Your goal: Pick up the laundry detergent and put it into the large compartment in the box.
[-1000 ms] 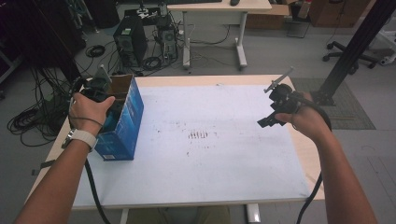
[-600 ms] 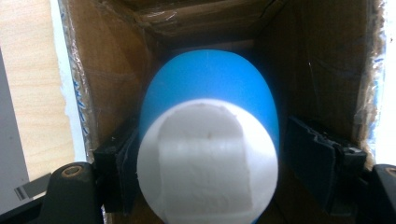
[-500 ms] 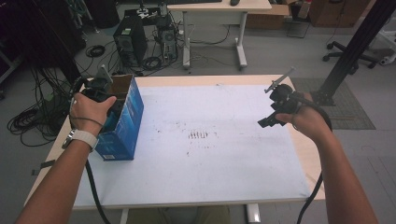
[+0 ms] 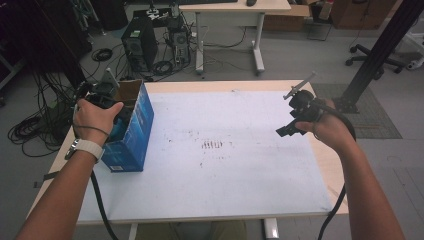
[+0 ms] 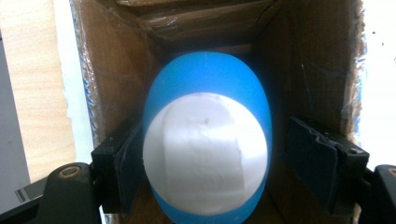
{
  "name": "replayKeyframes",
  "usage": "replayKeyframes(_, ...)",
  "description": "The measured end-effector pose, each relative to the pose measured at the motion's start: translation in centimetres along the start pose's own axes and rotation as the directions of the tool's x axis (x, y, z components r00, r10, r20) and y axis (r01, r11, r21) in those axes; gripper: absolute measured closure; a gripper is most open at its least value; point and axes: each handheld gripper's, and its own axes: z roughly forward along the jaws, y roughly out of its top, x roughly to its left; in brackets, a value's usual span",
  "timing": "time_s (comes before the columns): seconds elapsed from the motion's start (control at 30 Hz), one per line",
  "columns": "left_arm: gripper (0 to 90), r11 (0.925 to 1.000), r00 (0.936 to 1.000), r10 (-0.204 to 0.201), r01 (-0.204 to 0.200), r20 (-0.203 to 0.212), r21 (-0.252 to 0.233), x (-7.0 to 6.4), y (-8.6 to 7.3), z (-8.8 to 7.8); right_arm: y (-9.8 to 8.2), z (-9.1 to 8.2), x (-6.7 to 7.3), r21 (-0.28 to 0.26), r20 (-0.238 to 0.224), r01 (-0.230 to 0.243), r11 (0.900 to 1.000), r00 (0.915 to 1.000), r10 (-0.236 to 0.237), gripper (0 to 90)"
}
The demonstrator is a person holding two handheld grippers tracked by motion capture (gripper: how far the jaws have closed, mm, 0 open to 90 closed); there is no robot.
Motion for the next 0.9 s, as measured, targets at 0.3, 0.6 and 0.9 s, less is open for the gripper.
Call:
replayKeyframes(0.3, 21.7, 0.9999, 0.9999, 0.012, -0.012, 0.000, 0.000, 0.0, 0.0, -0.5, 0.0, 0.0, 0.1, 0.000, 0.001, 0.001, 1.000, 1.0000, -0.001, 9.8)
replayKeyframes(0.6, 19.2, 0.9999, 0.9997, 0.013, -0.012, 0.023, -0.005, 0.1, -0.1, -1.1, 0.0, -0.1, 0.2, -0.004, 0.000, 0.003, 1.000, 1.0000, -0.003, 9.8)
replayKeyframes(0.9, 19.1, 0.9993, 0.9996, 0.017, -0.016, 0.024, -0.032, 0.4, -0.3, -2.0, 0.1, -0.3, 0.3, -0.004, 0.004, 0.004, 1.000, 1.0000, -0.004, 9.8)
